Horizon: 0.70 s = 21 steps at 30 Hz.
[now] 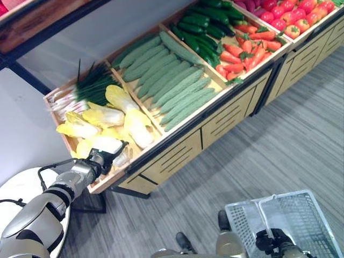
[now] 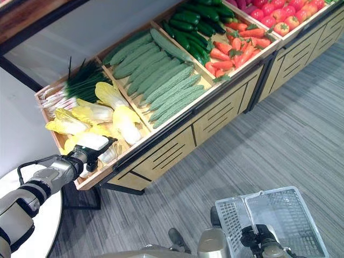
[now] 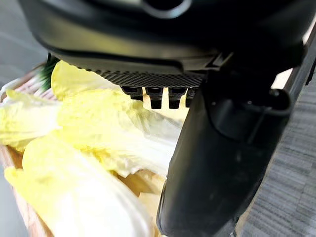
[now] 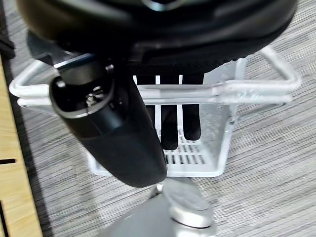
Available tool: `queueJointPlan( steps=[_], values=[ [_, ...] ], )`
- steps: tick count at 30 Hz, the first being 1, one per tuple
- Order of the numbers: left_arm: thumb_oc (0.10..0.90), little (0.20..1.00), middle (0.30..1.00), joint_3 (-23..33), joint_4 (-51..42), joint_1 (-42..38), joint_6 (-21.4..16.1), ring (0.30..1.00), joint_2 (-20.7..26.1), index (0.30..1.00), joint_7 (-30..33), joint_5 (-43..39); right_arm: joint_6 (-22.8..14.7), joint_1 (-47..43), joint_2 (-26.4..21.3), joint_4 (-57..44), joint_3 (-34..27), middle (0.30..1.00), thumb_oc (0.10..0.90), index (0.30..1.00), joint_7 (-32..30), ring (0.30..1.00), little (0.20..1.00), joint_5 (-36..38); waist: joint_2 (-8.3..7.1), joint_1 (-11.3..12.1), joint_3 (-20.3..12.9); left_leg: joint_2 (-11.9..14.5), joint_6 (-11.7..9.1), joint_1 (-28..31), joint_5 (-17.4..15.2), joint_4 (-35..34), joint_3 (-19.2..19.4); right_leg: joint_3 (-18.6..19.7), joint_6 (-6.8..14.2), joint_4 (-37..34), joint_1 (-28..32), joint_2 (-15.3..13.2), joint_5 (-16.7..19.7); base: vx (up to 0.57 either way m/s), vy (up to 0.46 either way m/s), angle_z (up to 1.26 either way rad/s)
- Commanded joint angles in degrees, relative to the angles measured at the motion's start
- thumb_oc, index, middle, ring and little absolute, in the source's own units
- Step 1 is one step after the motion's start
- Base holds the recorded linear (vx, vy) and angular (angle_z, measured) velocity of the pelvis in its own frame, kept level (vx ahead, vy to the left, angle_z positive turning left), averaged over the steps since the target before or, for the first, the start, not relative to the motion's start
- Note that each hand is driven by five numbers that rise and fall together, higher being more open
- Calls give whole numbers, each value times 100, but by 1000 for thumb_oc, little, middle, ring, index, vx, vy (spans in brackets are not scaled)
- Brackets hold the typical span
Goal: Get the vegetables into the basket
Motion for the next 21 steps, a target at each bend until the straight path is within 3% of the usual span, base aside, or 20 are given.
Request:
queueJointPlan(
  steps=[1,8,12,14,15,16,21],
  values=[
    [900,1000,1000,336,423,-1146,519,1000,483,1000,145,39,-108,-221,285,133,268,300,400,300,12,300,300,193,-220,-15,200,-153,-153,48,-356,12,-193,135,543,186,47,-275,-526,-52,-37,-8],
    [900,1000,1000,374,697,-1491,652,1000,659,1000,466,-60,-177,-419,259,-76,523,300,400,300,38,300,300,277,-424,33,420,-20,-205,-534,-273,176,12,352,509,219,-581,-197,-354,-35,-34,-16],
    [900,1000,1000,360,757,-1724,644,1000,927,1000,667,-220,-292,-463,358,-335,759,300,400,300,61,300,300,394,-711,117,476,92,-235,-1070,-235,305,182,517,516,146,-1079,-122,-171,-12,-36,-29],
    [900,1000,1000,358,738,-1732,633,1000,937,1000,667,-240,-298,-460,369,-340,770,300,400,300,56,300,300,404,-736,127,471,101,-238,-1114,-245,333,195,526,519,146,-1115,-123,-165,4,-10,-15],
    [824,893,893,320,713,-1747,595,893,947,893,622,-267,-303,-447,393,-311,807,300,400,300,62,300,300,387,-787,136,443,124,-235,-1157,-267,370,191,541,517,133,-1142,-120,-142,7,-4,-4],
    [400,300,300,277,718,-1752,586,300,943,300,585,-252,-306,-445,407,-291,828,300,400,300,70,300,300,382,-816,151,423,130,-233,-1167,-283,395,202,550,517,128,-1144,-121,-138,0,0,0],
    [400,300,300,246,682,-1672,541,300,857,300,521,-202,-321,-351,440,-259,876,300,400,300,103,300,300,323,-887,194,355,154,-234,-1188,-354,534,157,520,519,144,-1119,-148,-151,0,0,0]
  ],
)
